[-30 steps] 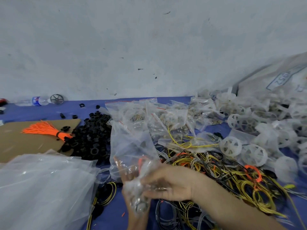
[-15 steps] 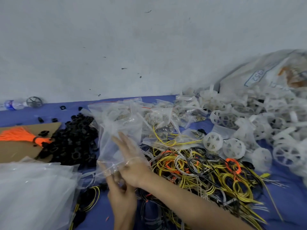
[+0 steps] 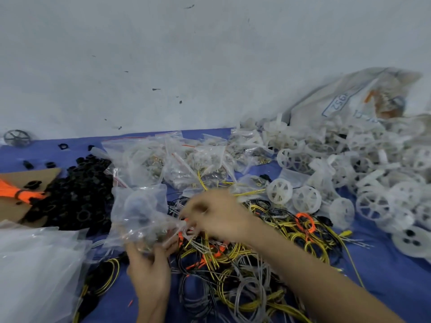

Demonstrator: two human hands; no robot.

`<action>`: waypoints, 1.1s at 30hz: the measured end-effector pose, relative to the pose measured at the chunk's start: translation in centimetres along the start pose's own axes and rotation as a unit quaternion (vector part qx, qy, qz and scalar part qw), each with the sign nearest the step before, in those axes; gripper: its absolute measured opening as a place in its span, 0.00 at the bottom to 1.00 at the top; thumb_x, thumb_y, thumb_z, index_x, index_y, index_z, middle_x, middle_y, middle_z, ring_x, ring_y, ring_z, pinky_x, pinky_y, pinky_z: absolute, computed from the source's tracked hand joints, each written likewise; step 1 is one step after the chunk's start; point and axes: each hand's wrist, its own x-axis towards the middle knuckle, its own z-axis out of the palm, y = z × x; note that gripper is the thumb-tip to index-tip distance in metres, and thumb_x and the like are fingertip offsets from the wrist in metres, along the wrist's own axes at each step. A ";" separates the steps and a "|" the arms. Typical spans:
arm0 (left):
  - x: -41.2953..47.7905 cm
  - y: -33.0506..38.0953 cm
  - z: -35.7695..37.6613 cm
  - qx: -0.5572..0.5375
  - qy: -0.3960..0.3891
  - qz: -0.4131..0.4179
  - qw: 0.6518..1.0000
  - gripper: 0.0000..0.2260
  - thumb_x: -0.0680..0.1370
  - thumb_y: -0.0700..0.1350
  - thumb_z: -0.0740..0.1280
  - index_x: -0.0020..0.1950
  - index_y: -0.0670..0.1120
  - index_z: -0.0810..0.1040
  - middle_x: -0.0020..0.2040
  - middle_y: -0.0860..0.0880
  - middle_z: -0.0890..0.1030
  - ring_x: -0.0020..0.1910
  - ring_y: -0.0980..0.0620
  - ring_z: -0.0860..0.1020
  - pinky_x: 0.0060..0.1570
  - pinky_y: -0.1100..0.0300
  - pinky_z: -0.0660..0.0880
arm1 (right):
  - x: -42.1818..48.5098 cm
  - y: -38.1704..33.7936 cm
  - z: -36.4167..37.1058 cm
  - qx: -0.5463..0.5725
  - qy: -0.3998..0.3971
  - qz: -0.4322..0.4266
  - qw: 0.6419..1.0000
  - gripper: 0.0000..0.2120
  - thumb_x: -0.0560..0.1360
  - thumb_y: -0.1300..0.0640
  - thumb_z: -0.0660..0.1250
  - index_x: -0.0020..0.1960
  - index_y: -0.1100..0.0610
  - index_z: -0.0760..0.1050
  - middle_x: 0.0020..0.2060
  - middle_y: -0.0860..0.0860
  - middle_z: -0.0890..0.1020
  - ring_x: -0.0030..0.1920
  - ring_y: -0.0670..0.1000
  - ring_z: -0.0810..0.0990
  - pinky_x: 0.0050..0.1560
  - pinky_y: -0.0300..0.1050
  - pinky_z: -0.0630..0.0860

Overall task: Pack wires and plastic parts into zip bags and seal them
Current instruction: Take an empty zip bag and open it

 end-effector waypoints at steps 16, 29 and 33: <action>-0.3 1.3 -0.7 0.144 0.061 0.071 0.985 0.12 0.77 0.36 0.64 0.61 0.43 0.76 0.38 0.39 0.78 0.35 0.41 0.75 0.39 0.53 0.69 | -3.2 18.4 -9.5 -0.206 0.103 0.494 0.839 0.33 0.73 0.38 0.62 0.66 0.62 0.68 0.67 0.61 0.68 0.63 0.64 0.69 0.63 0.55 0.68; -0.4 2.3 -1.0 0.081 0.026 0.096 0.992 0.42 0.76 0.32 0.63 0.65 0.78 0.51 0.54 0.36 0.80 0.32 0.44 0.77 0.32 0.70 0.71 | -1.5 5.9 -9.7 0.396 0.346 0.176 0.832 0.13 0.72 0.72 0.56 0.34 0.59 0.71 0.33 0.57 0.74 0.31 0.55 0.74 0.30 0.45 0.70; -0.5 2.1 -1.0 0.056 -0.002 0.086 0.995 0.40 0.78 0.35 0.63 0.65 0.79 0.50 0.30 0.47 0.77 0.23 0.53 0.76 0.22 0.69 0.68 | -2.3 0.5 -4.4 0.587 0.037 0.123 0.800 0.11 0.68 0.73 0.57 0.36 0.61 0.74 0.34 0.54 0.80 0.37 0.53 0.81 0.36 0.44 0.78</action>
